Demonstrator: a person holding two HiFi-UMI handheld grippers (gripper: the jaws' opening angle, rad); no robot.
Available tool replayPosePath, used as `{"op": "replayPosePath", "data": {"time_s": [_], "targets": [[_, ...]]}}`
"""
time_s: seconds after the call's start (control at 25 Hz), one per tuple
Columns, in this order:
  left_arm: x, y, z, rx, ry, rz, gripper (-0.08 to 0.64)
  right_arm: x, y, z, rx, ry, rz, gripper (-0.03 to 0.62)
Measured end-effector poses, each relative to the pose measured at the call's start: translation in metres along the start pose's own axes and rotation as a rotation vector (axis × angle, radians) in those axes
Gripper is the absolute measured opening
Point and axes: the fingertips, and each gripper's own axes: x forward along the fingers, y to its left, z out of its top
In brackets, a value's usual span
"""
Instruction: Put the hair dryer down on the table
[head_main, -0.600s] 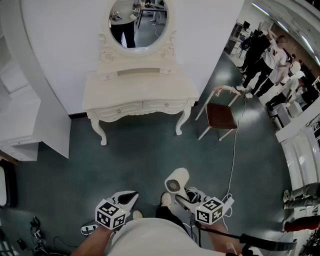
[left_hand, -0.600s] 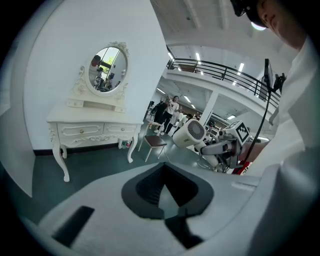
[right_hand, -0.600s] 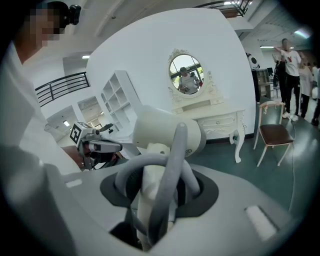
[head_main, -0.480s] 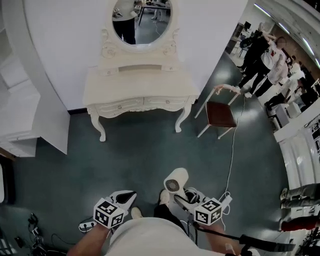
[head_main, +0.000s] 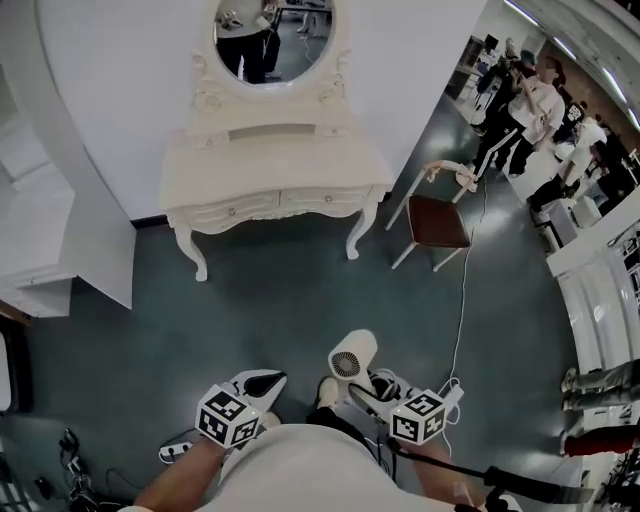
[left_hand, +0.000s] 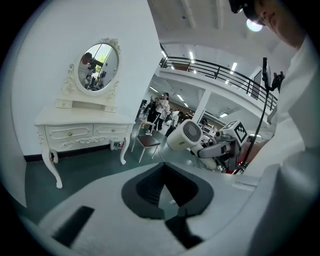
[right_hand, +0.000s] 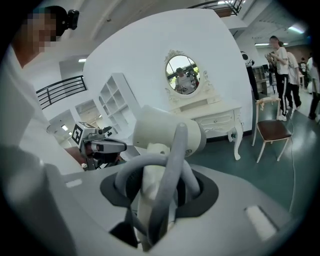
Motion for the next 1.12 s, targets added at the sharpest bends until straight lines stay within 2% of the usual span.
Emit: {"op": "replayPosePath", "data": {"time_s": [0.2,0.4,0.76,0.92,1.12], "targets": [[0.041,0.000,0.032,0.031,-0.001,0.004,-0.002,-0.007,-0.043,0.022,-0.018,-0.010,0.005,0.187],[0.084,0.004,0.063,0.029,0.001,0.020,-0.002,-0.010,-0.091,0.046,-0.030,-0.016,0.010,0.187],[0.182,-0.001,0.122,0.060,0.004,0.037,-0.002,-0.025,-0.190,0.101,-0.110,-0.023,0.015,0.189],[0.213,-0.001,0.146,0.066,0.010,0.011,-0.002,-0.023,-0.230,0.124,-0.089,-0.028,-0.002,0.189],[0.236,0.041,0.164,0.064,0.041,-0.002,-0.002,0.002,-0.271,0.162,-0.076,-0.035,-0.019,0.188]]}}
